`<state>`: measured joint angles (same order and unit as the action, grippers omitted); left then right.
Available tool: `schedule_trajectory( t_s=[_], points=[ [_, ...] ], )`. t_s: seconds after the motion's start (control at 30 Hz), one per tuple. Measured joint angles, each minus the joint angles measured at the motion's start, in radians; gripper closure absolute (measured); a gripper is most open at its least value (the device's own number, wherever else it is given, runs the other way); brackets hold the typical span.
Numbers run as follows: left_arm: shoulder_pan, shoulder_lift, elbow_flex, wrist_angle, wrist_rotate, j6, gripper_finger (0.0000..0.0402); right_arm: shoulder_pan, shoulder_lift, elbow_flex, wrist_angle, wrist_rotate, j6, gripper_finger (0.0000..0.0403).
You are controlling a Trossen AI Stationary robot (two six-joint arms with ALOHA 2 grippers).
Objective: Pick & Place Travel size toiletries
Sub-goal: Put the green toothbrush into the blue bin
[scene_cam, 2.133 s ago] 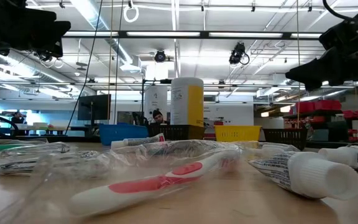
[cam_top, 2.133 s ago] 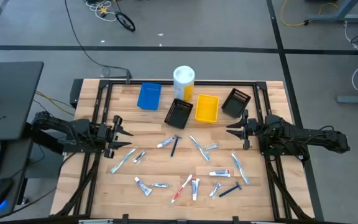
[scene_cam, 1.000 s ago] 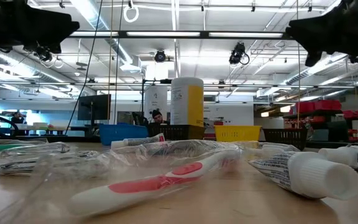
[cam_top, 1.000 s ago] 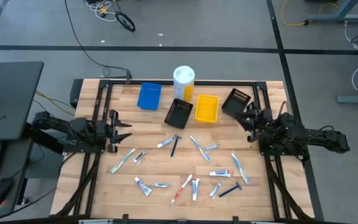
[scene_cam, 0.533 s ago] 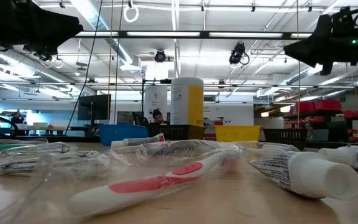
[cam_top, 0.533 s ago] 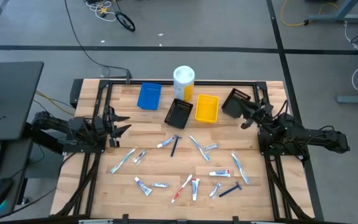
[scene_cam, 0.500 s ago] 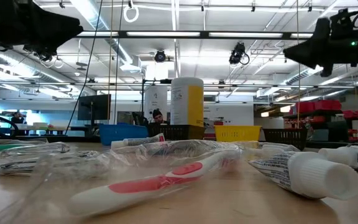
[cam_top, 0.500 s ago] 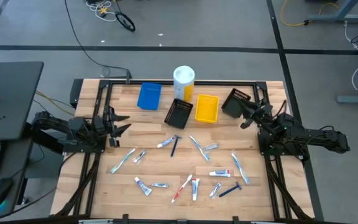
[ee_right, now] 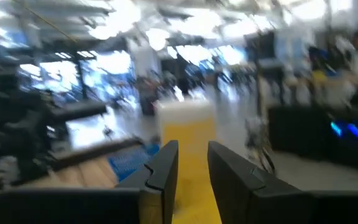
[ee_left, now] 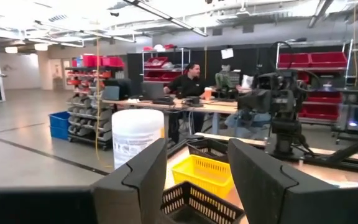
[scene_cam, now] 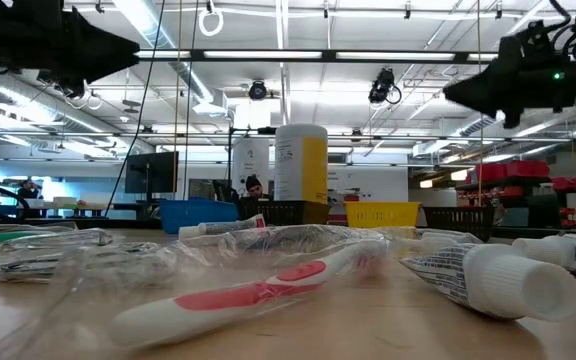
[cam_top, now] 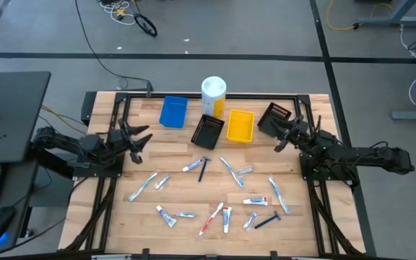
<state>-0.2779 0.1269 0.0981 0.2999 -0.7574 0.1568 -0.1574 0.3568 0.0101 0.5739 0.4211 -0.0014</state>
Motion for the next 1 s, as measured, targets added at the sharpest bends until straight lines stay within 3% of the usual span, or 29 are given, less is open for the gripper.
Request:
schedule_trajectory(
  t_s=[0.2, 0.43, 0.63, 0.87, 1.0],
  points=[
    [0.0, 0.082, 0.08, -0.004, -0.021, 0.058, 0.0221, 0.0, 0.072, 0.0, 0.278, -0.004, -0.146, 0.0306],
    [0.0, 0.158, 0.112, -0.005, -0.034, 0.037, 0.0221, 0.0, 0.14, 0.0, 0.314, -0.005, -0.161, 0.0306],
    [0.0, 0.213, 0.134, -0.003, -0.144, 0.023, 0.0221, 0.0, 0.218, 0.018, 0.372, -0.014, -0.143, 0.0304],
    [0.0, 0.251, 0.142, -0.002, -0.164, 0.048, 0.0221, -0.025, 0.34, 0.122, 0.374, -0.267, -0.127, 0.027],
    [0.0, 0.254, 0.142, -0.003, -0.165, 0.014, 0.0221, -0.042, 0.45, 0.176, 0.366, -0.266, -0.11, 0.0248]
  ],
)
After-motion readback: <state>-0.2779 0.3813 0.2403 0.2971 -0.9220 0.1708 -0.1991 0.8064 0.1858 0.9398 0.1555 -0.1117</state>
